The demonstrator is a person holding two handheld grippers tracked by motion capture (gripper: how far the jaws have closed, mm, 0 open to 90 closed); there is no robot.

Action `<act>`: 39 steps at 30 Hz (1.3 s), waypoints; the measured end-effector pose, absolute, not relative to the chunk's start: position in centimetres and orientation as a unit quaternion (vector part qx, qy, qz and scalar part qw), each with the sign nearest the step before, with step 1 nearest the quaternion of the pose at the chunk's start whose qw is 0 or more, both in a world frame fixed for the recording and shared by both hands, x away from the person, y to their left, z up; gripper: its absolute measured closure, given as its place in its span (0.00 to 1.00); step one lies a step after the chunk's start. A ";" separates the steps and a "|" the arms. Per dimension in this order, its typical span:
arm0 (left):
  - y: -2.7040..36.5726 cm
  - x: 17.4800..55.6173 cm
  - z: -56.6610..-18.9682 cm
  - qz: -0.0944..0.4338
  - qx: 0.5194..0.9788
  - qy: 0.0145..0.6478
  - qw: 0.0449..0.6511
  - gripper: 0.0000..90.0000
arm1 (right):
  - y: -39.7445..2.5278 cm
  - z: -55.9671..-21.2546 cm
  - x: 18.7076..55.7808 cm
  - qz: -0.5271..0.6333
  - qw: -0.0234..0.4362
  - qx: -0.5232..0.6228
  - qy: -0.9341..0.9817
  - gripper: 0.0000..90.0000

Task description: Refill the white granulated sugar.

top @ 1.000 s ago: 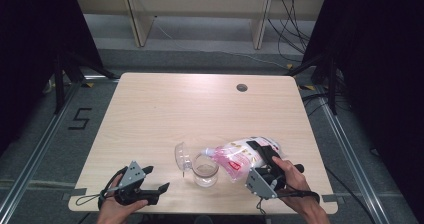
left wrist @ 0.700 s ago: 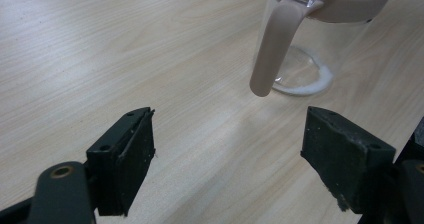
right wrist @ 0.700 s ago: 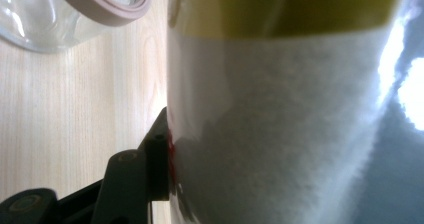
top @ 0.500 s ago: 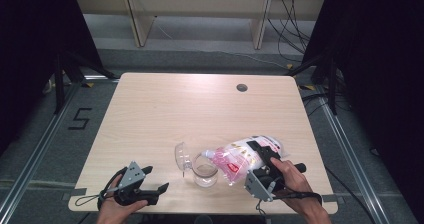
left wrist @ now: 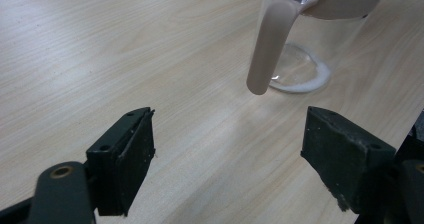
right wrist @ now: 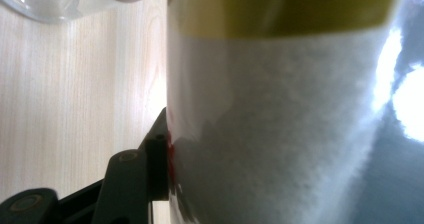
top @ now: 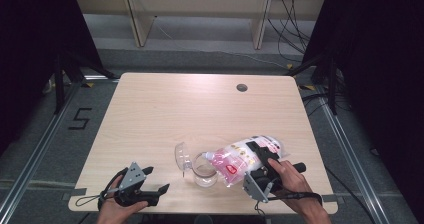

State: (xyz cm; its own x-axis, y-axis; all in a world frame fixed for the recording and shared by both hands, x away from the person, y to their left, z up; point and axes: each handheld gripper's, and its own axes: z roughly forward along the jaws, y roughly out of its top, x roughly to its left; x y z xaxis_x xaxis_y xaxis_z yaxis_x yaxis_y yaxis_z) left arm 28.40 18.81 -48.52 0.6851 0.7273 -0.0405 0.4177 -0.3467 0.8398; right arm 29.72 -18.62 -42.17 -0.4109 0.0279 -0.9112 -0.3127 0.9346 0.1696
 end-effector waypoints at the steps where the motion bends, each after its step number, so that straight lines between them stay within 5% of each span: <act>1: 18.8 28.4 -48.5 0.173 0.802 0.358 0.446 0.23 | -18.7 -42.2 29.8 0.159 0.536 -0.093 0.824 0.53; 39: 18.8 28.5 -48.8 0.170 0.798 0.369 0.445 0.23 | -18.2 -42.5 30.2 0.082 0.547 -0.157 0.818 0.53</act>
State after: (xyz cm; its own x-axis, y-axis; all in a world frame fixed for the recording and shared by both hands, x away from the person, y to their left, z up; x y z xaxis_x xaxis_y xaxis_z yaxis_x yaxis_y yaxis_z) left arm 28.48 18.80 -48.82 0.6689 0.7412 -0.0569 0.4380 -0.3311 0.8358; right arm 30.20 -18.16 -42.50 -0.3526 -0.1678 -0.9206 -0.3462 0.9374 -0.0383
